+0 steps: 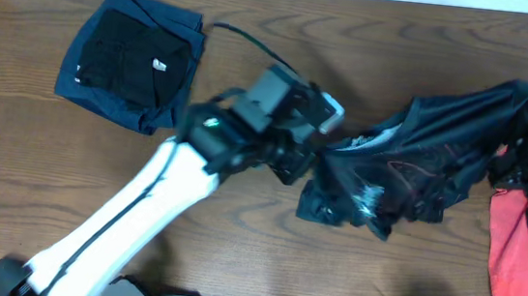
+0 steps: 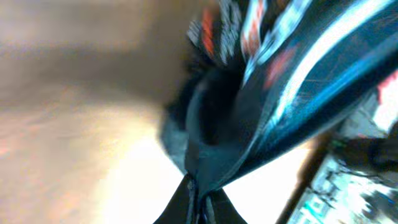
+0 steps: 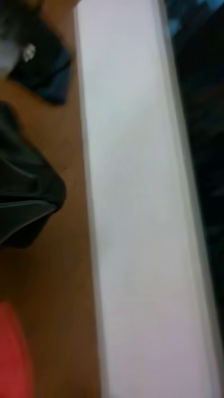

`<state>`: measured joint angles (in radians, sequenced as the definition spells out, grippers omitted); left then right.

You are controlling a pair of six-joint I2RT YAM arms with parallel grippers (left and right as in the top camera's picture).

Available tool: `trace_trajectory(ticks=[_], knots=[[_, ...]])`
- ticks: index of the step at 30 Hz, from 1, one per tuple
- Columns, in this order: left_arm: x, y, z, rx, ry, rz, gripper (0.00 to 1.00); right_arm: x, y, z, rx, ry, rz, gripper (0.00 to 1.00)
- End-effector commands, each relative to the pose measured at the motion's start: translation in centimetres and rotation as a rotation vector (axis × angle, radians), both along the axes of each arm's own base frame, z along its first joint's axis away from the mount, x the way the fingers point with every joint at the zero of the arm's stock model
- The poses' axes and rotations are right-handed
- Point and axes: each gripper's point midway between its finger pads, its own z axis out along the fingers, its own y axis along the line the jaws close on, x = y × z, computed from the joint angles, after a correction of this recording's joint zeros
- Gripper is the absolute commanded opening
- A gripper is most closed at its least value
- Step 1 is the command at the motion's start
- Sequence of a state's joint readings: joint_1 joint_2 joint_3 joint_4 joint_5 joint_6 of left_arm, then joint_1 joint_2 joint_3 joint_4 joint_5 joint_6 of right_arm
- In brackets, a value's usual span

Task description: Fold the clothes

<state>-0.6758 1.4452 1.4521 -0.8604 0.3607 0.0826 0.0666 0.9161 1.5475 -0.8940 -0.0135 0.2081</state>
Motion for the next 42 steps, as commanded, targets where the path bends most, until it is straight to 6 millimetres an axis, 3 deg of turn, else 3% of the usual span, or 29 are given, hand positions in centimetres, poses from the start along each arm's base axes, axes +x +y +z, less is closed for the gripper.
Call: trace_trajectory(ticks=[1,5,8,11,14,17,20,24,26,28,32,35,39,42], knots=[[0.9,3.0,5.0,0.021,-0.196,0.106,0.06,0.7,-2.0,-2.5,-0.055,0.112,-0.106,0.01],[0.4,5.1,6.4,0.048,-0.255,0.16,0.06,1.3,-2.2,-6.9,-0.081,0.305,-0.113,0.01],[0.3,5.8,7.0,0.055,-0.28,0.182,0.06,1.9,-2.1,-8.8,-0.09,0.388,-0.109,0.01],[0.9,7.0,7.6,0.083,-0.322,0.235,0.06,2.4,-2.1,-9.9,-0.084,0.435,-0.11,0.01],[1.7,8.6,10.2,0.087,-0.402,0.328,0.06,3.1,-2.4,-9.5,-0.057,0.409,-0.146,0.01],[1.8,10.0,15.1,0.044,-0.504,0.396,0.06,4.0,-2.4,-6.6,-0.034,0.283,-0.154,0.01],[0.7,11.5,21.5,-0.026,-0.627,0.422,0.06,3.5,-2.3,-1.3,0.009,0.093,-0.155,0.01],[-2.7,14.1,30.9,-0.155,-0.843,0.414,0.06,-0.1,-2.4,6.9,0.047,-0.171,-0.146,0.01],[-4.7,15.7,34.7,-0.228,-0.932,0.429,0.06,-2.6,-2.6,10.3,0.057,-0.278,-0.143,0.01],[-6.8,17.4,37.3,-0.284,-0.992,0.442,0.06,-5.4,-2.8,13.3,0.05,-0.368,-0.141,0.01],[-10.6,19.8,39.8,-0.342,-1.061,0.422,0.06,-9.7,-3.3,16.2,0.042,-0.457,-0.158,0.01],[-11.8,20.8,40.2,-0.334,-1.091,0.415,0.06,-11.6,-3.4,16.8,0.04,-0.465,-0.157,0.01],[-12.3,20.6,40.0,-0.343,-1.086,0.386,0.06,-12.0,-3.4,16.6,0.039,-0.453,-0.154,0.01],[-11.7,19.7,39.4,-0.326,-1.062,0.362,0.06,-11.2,-2.8,16.1,0.037,-0.429,-0.124,0.01]])
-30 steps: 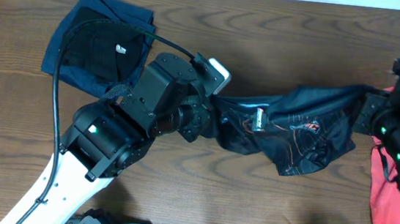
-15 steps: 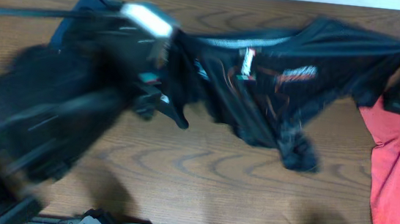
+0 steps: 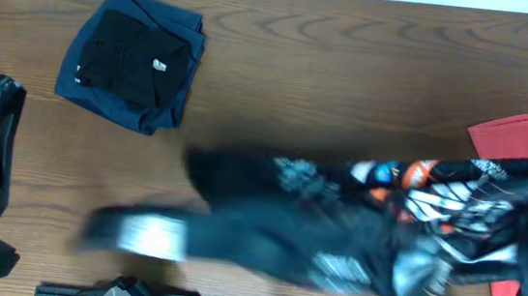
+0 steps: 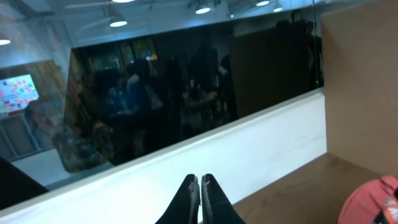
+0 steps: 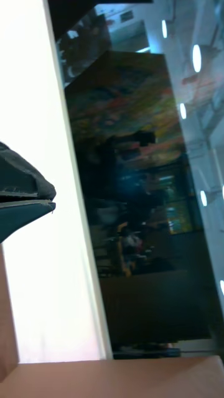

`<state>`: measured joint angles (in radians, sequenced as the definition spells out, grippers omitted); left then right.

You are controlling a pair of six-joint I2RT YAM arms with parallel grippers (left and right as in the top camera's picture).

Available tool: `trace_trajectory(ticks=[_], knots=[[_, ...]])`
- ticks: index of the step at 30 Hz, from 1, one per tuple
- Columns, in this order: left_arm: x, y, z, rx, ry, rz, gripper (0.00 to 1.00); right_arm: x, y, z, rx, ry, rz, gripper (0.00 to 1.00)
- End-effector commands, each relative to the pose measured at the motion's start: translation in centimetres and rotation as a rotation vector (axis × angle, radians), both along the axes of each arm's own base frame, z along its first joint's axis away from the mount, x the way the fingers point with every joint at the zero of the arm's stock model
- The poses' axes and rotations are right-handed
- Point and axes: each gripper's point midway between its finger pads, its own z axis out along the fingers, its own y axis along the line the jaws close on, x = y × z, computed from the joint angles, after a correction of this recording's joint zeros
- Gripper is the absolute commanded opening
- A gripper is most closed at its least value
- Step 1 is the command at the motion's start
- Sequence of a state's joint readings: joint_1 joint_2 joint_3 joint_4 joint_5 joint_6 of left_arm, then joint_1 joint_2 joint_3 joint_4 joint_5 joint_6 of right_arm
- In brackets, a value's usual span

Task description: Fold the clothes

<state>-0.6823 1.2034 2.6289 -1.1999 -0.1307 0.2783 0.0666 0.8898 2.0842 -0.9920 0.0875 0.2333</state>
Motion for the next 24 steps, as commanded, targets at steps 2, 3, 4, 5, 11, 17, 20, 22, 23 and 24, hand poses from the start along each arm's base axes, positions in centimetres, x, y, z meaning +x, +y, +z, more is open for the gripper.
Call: trace_trajectory(ticks=[2,3,4,5,11,17,20,22,23,24], knots=[[2.2,-2.0,-1.1,0.064,0.045,-0.005,0.06,2.9,-0.1,-1.1,-0.012,0.064,-0.019,0.01],[2.9,-2.5,-1.6,0.081,0.065,-0.004,0.06,3.6,0.0,-1.5,-0.013,0.084,-0.019,0.01],[3.9,-3.3,-2.5,0.111,0.097,-0.002,0.06,4.6,0.0,-2.1,-0.015,0.11,-0.018,0.01],[4.9,-3.9,-3.5,0.138,0.132,0.002,0.06,5.5,0.1,-2.7,-0.017,0.136,-0.017,0.01],[10.5,-8.5,-10.1,0.249,0.394,0.008,0.11,11.2,2.3,-4.4,-0.065,0.215,0.091,0.01],[11.3,-11.4,-11.9,0.257,0.47,-0.093,0.4,12.3,4.6,-0.6,-0.102,0.052,0.212,0.01],[10.2,-12.1,-12.0,0.239,0.494,-0.162,0.56,12.2,5.0,1.9,-0.111,-0.052,0.227,0.01],[9.3,-12.7,-12.6,0.249,0.523,-0.223,0.59,12.1,5.0,3.1,-0.114,-0.104,0.224,0.01],[8.9,-13.0,-13.1,0.258,0.546,-0.248,0.6,12.1,5.0,3.5,-0.114,-0.122,0.223,0.01],[8.6,-13.2,-13.6,0.267,0.568,-0.266,0.6,12.0,5.0,3.9,-0.115,-0.135,0.223,0.01]])
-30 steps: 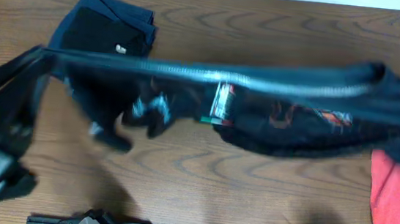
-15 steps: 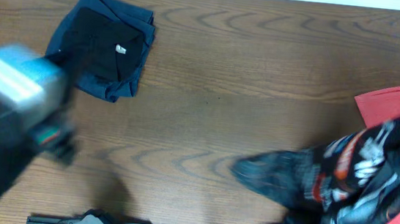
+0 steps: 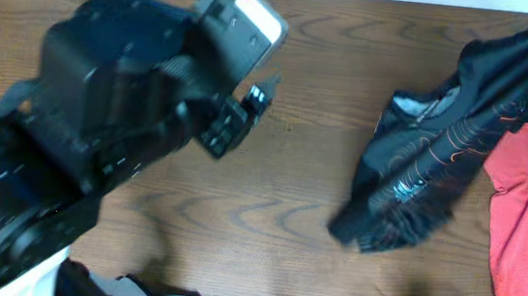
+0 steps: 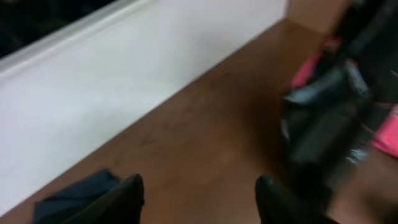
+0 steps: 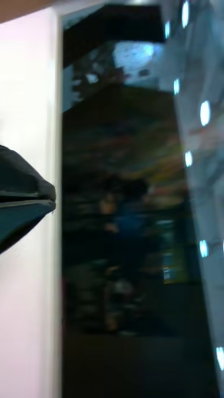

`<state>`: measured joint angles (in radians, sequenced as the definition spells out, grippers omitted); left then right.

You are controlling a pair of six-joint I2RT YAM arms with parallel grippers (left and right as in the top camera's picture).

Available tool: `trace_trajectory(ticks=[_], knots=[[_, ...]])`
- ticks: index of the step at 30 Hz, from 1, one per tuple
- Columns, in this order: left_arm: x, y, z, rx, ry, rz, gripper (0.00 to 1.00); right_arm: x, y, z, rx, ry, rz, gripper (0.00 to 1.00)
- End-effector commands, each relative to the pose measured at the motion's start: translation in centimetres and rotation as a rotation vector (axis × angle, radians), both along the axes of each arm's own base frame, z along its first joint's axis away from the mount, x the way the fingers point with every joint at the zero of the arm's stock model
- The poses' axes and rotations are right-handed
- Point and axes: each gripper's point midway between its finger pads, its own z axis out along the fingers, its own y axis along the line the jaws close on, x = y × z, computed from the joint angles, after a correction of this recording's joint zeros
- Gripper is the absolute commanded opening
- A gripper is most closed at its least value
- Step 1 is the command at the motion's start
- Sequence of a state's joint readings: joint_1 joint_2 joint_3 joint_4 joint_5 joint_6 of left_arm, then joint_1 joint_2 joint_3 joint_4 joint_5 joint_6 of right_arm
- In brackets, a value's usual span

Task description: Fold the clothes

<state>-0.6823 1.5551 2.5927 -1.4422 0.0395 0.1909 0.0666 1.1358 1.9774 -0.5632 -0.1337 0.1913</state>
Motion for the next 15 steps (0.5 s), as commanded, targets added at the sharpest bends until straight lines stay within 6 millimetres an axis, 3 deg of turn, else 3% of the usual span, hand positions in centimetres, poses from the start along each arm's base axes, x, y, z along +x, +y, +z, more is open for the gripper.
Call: trace_trajectory(ticks=[1,6,9,15], knots=[[-2.6,-0.8,0.0,-0.051,0.057,-0.108,0.61,-1.1,0.3,1.6,-0.021,-0.063,0.019,0.01],[-3.1,-2.8,-2.5,-0.03,0.185,-0.201,0.66,-1.4,0.6,2.3,-0.022,-0.098,0.038,0.01],[-2.5,-4.0,-4.3,-0.004,0.259,-0.223,0.66,-1.8,1.2,2.9,-0.033,-0.124,0.071,0.01],[-1.9,-8.2,-7.2,-0.012,0.412,-0.374,0.67,-1.9,1.4,2.9,-0.038,-0.128,0.086,0.01]])
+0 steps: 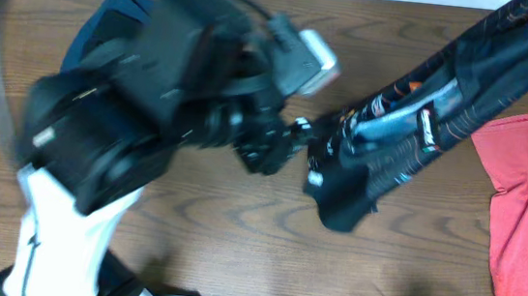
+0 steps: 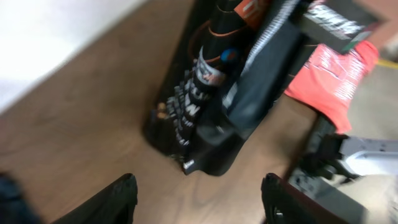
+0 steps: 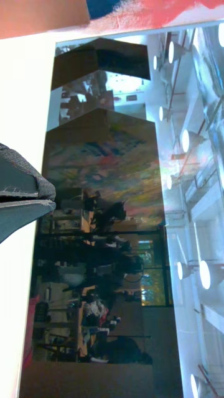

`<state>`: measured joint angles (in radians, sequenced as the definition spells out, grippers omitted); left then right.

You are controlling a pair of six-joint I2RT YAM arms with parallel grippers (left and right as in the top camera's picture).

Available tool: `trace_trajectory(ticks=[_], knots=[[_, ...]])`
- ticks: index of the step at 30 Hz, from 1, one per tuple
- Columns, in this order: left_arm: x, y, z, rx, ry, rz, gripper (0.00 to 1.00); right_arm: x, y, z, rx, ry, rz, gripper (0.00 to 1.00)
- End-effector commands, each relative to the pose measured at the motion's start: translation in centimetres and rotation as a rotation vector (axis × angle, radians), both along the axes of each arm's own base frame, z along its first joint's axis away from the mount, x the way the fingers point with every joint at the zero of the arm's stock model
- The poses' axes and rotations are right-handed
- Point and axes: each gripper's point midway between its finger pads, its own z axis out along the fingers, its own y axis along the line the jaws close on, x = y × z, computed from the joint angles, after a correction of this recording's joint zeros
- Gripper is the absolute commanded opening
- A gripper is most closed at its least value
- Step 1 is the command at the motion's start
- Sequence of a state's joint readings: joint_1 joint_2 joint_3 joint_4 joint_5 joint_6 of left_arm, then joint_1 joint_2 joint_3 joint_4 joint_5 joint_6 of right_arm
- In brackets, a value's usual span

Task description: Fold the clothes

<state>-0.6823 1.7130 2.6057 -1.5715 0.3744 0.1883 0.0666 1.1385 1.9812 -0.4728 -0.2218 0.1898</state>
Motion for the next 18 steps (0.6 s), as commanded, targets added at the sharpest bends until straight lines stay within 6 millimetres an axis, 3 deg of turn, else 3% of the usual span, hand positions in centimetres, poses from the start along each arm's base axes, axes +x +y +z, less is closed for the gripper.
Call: trace_trajectory(ticks=[1,4,7,11,18], knots=[[-0.6,-2.5,-1.3,-0.039,0.107,-0.115,0.67,-0.9,0.0,0.9,-0.014,-0.035,0.003,0.01],[-0.8,-3.8,-2.0,-0.059,0.168,-0.164,0.68,-0.9,0.0,0.9,-0.014,-0.035,0.003,0.01],[-0.8,-3.8,-2.1,-0.055,0.168,-0.172,0.71,-0.9,0.0,0.8,-0.014,-0.033,0.003,0.01],[-1.5,-2.9,-1.2,-0.059,0.138,-0.161,0.79,-0.8,0.0,0.8,-0.014,-0.031,0.003,0.01],[-3.1,-1.7,-2.3,-0.005,0.208,-0.155,0.76,-0.8,0.0,0.8,-0.014,-0.031,0.003,0.01]])
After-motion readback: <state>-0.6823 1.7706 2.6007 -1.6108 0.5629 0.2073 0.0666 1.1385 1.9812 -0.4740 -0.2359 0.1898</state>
